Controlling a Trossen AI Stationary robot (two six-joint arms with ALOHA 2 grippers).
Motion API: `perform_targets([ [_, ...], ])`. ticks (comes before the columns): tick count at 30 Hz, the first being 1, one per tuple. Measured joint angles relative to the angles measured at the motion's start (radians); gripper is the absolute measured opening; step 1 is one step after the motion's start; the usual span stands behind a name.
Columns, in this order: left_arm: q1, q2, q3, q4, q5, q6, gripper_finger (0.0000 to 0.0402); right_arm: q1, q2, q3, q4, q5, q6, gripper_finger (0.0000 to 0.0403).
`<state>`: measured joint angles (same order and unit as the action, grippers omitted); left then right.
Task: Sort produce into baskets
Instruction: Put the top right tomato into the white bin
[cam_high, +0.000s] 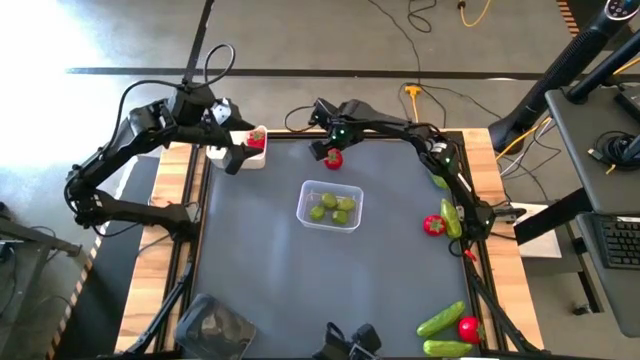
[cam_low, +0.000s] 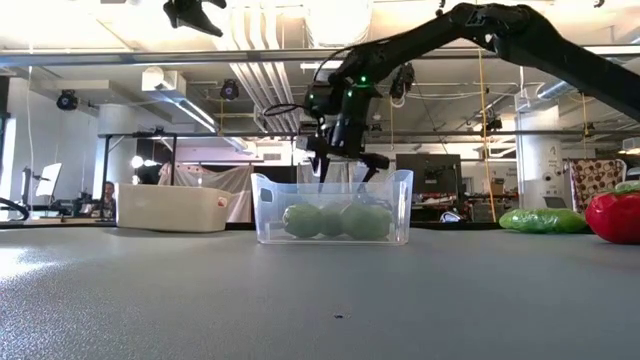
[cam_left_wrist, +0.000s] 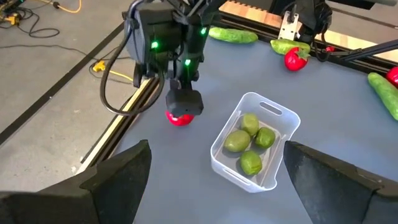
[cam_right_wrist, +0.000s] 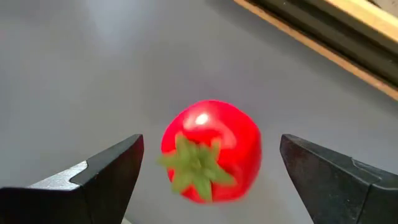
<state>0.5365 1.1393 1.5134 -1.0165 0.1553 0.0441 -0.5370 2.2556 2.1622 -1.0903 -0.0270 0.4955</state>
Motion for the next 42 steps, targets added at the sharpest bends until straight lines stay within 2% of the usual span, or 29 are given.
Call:
perform_targets([
  [4, 0.0, -0.001, -0.035, 0.006, -0.009, -0.004, 0.0347, 0.006, -0.042, 0.025, -0.04, 0.013, -0.022, 0.037],
  [9, 0.0, -0.006, -0.136, 0.072, -0.015, -0.033, 0.0347, 0.023, -0.172, 0.025, -0.089, 0.079, -0.063, 0.037],
  [16, 0.0, 0.038, -0.315, 0.338, -0.01, -0.072, 0.0347, 0.071, -0.37, 0.021, -0.138, 0.185, -0.094, 0.037],
  [21, 0.0, 0.152, -0.359, 0.465, -0.008, -0.077, 0.0347, 0.128, -0.477, 0.018, -0.157, 0.224, -0.087, 0.037],
  [25, 0.0, 0.278, -0.319, 0.503, -0.008, -0.078, 0.0347, 0.172, -0.541, 0.017, -0.197, 0.249, -0.062, 0.037],
  [31, 0.007, 0.492, -0.189, 0.51, -0.012, -0.074, 0.0347, 0.22, -0.602, 0.017, -0.296, 0.299, -0.027, 0.037],
  [42, 0.008, 0.836, 0.109, 0.447, -0.016, -0.145, 0.0347, 0.242, -0.667, 0.017, -0.435, 0.355, -0.027, 0.037],
])
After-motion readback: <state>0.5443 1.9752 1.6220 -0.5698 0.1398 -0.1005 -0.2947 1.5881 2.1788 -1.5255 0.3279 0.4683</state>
